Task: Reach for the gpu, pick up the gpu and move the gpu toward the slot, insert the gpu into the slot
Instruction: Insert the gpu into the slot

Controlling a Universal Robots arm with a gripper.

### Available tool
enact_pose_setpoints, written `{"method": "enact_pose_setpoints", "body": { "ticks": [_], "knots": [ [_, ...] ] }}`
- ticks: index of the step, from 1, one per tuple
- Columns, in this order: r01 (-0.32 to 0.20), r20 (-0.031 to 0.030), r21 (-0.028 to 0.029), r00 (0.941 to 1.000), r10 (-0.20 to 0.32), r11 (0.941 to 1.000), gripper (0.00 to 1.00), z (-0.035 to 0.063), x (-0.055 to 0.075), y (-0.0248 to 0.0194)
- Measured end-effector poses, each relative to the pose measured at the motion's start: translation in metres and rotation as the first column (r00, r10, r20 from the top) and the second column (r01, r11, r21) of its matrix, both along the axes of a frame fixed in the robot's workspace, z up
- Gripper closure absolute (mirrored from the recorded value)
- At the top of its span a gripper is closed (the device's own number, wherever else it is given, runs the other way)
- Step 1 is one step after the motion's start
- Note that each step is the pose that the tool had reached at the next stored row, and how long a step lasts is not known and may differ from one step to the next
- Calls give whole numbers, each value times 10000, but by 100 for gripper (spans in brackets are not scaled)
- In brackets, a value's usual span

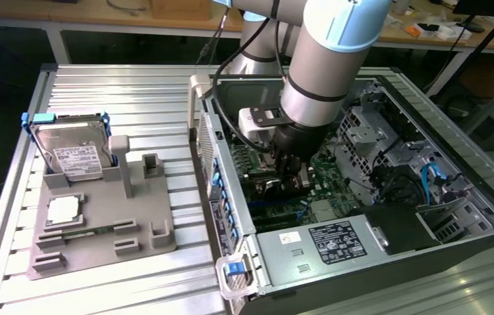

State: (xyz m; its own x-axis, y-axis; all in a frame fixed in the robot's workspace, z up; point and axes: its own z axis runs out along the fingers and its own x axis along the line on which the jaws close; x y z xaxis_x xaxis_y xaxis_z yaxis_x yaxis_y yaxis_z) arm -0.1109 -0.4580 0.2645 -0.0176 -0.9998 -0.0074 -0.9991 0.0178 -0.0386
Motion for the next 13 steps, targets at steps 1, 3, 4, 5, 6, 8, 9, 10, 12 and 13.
{"method": "enact_pose_setpoints", "body": {
  "ticks": [1, 3, 4, 5, 6, 8, 9, 10, 12, 13],
  "knots": [
    [1, 0, 0, 10000, -1, 10000, 73, 0, 0, 0],
    [-4, 0, 0, 10000, 4, 10000, 73, 0, 0, 0],
    [-12, 0, 0, 10000, 12, 10000, 73, 0, 0, 0],
    [-25, 0, -1, 10000, 25, 10000, 73, 0, 0, 0],
    [-38, 0, -1, 10000, 38, 10000, 73, 0, 0, 0],
    [-59, 0, 0, 10000, 59, 10000, 73, 0, 0, 0],
    [-72, 0, 0, 10000, 72, 10000, 73, 0, 0, 0],
    [-78, 0, 0, 10000, 78, 10000, 73, 0, 0, 0],
    [-79, 0, -1, 10000, 79, 10000, 73, 0, 0, 0],
    [-80, -1, -1, 10000, 80, 10000, 73, 0, 0, 0]
  ]
}}
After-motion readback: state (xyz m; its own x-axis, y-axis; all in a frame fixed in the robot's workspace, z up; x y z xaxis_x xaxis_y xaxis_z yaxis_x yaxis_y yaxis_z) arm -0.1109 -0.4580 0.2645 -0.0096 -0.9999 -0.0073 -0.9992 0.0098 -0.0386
